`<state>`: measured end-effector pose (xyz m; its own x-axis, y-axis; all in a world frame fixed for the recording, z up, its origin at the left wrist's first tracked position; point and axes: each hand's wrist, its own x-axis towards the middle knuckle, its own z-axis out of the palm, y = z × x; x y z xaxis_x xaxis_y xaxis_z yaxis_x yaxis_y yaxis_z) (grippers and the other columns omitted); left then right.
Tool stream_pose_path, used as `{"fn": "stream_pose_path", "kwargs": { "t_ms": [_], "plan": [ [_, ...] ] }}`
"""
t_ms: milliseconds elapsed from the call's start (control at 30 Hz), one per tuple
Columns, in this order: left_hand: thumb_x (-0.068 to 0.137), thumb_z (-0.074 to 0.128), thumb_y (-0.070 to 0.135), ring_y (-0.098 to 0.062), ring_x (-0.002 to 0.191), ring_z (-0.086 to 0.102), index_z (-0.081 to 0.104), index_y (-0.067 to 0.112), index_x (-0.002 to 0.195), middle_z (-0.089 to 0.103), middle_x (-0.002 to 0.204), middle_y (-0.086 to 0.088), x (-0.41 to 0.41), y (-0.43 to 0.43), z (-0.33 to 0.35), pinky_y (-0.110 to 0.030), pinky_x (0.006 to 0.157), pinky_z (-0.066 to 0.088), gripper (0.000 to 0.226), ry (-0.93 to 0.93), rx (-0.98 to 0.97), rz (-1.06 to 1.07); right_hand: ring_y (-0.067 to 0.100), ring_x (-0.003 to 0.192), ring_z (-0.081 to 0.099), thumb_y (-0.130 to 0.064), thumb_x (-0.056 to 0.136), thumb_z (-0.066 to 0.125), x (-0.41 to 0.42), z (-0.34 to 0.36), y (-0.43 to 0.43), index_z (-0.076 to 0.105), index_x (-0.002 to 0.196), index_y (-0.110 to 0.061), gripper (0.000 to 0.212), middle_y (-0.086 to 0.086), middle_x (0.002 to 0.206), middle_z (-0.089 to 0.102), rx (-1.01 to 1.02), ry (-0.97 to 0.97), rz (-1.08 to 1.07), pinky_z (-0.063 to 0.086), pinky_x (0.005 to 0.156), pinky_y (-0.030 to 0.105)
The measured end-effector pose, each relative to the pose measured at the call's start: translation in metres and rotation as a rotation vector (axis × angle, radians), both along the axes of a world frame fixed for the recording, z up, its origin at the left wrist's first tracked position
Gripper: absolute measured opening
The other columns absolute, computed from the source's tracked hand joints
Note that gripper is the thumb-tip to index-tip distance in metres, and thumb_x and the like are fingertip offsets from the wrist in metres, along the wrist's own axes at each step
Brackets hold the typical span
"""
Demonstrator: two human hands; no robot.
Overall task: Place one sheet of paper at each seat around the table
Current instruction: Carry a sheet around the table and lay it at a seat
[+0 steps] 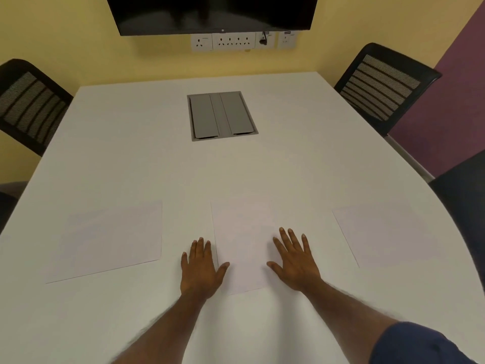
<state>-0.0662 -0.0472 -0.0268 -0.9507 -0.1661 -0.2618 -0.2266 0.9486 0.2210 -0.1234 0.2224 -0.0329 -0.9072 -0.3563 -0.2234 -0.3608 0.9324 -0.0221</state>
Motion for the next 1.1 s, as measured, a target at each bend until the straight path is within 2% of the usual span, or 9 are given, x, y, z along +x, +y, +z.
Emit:
{"fn": "stream_pose_path", "kwargs": {
  "t_ms": [100, 167, 300, 433, 600, 767, 900, 1000, 1100],
  "plan": [
    [0.091, 0.036, 0.066, -0.025, 0.14, 0.032, 0.029, 0.013, 0.149, 0.035, 0.152, -0.006, -0.016, 0.004, -0.007, -0.042, 0.111, 0.029, 0.079, 0.02, 0.001, 0.062, 0.025, 0.153, -0.012, -0.068, 0.095, 0.022, -0.02, -0.01, -0.003, 0.014, 0.157, -0.024, 0.077, 0.003, 0.165, -0.011, -0.017, -0.014, 0.042, -0.018, 0.118, 0.046],
    [0.091, 0.038, 0.066, -0.025, 0.125, 0.044, 0.039, 0.014, 0.141, 0.046, 0.137, -0.005, -0.027, 0.006, -0.009, -0.04, 0.1, 0.038, 0.072, 0.035, -0.017, 0.102, 0.026, 0.153, -0.011, -0.068, 0.095, 0.023, -0.031, -0.015, -0.005, 0.015, 0.157, -0.024, 0.076, 0.004, 0.165, -0.011, -0.034, -0.01, 0.054, -0.017, 0.118, 0.046],
    [0.089, 0.049, 0.063, -0.028, 0.119, 0.047, 0.05, 0.011, 0.131, 0.049, 0.127, -0.008, -0.048, 0.016, -0.009, -0.041, 0.095, 0.042, 0.066, 0.028, 0.066, 0.238, 0.024, 0.153, -0.011, -0.069, 0.095, 0.021, -0.046, -0.024, -0.002, 0.012, 0.157, -0.026, 0.076, 0.004, 0.166, -0.01, -0.022, -0.039, 0.049, -0.016, 0.12, 0.047],
    [0.085, 0.062, 0.055, -0.032, 0.122, 0.048, 0.058, 0.01, 0.125, 0.05, 0.127, -0.011, -0.063, 0.028, -0.004, -0.045, 0.095, 0.044, 0.06, 0.019, 0.262, 0.521, 0.024, 0.154, -0.004, -0.067, 0.096, 0.023, -0.047, -0.031, -0.001, 0.007, 0.158, -0.026, 0.076, 0.005, 0.167, -0.006, -0.026, -0.075, 0.049, -0.01, 0.121, 0.048],
    [0.082, 0.07, 0.046, -0.035, 0.121, 0.05, 0.06, 0.012, 0.12, 0.053, 0.127, -0.014, -0.069, 0.039, -0.004, -0.045, 0.095, 0.045, 0.052, 0.011, 0.393, 0.721, 0.023, 0.153, -0.007, -0.065, 0.097, 0.023, -0.044, -0.032, 0.001, 0.004, 0.158, -0.027, 0.075, 0.003, 0.166, -0.011, -0.059, -0.095, 0.036, -0.005, 0.122, 0.049],
    [0.085, 0.069, 0.037, -0.028, 0.094, 0.062, 0.063, 0.012, 0.101, 0.068, 0.104, -0.006, -0.068, 0.034, -0.007, -0.034, 0.078, 0.047, 0.03, 0.047, 0.457, 0.712, 0.022, 0.153, -0.01, -0.066, 0.097, 0.023, -0.045, -0.03, 0.0, 0.002, 0.157, -0.027, 0.075, 0.001, 0.166, -0.014, -0.067, -0.126, 0.034, -0.008, 0.122, 0.049],
    [0.09, 0.064, 0.033, -0.03, 0.092, 0.064, 0.067, 0.011, 0.095, 0.065, 0.086, -0.001, -0.066, 0.032, -0.008, -0.029, 0.072, 0.039, 0.023, 0.056, 0.517, 0.679, 0.022, 0.153, -0.01, -0.065, 0.097, 0.024, -0.046, -0.027, 0.0, 0.002, 0.158, -0.026, 0.076, 0.002, 0.166, -0.014, -0.064, -0.143, 0.034, -0.008, 0.123, 0.048],
    [0.093, 0.061, 0.03, -0.031, 0.091, 0.064, 0.067, 0.009, 0.096, 0.068, 0.088, -0.005, -0.064, 0.032, -0.008, -0.029, 0.073, 0.04, 0.022, 0.084, 0.543, 0.67, 0.023, 0.153, -0.009, -0.065, 0.096, 0.027, -0.044, -0.021, -0.004, 0.006, 0.158, -0.023, 0.077, 0.003, 0.166, -0.012, -0.066, -0.107, 0.034, -0.008, 0.122, 0.046],
    [0.095, 0.06, 0.027, -0.032, 0.093, 0.062, 0.067, 0.005, 0.102, 0.068, 0.093, -0.008, -0.062, 0.032, -0.003, -0.03, 0.076, 0.04, 0.025, 0.149, 0.577, 0.656, 0.022, 0.154, -0.001, -0.065, 0.096, 0.03, -0.037, -0.014, -0.007, 0.014, 0.157, -0.02, 0.078, 0.004, 0.167, -0.001, -0.162, -0.056, -0.047, -0.004, 0.123, 0.043]
  ]
}}
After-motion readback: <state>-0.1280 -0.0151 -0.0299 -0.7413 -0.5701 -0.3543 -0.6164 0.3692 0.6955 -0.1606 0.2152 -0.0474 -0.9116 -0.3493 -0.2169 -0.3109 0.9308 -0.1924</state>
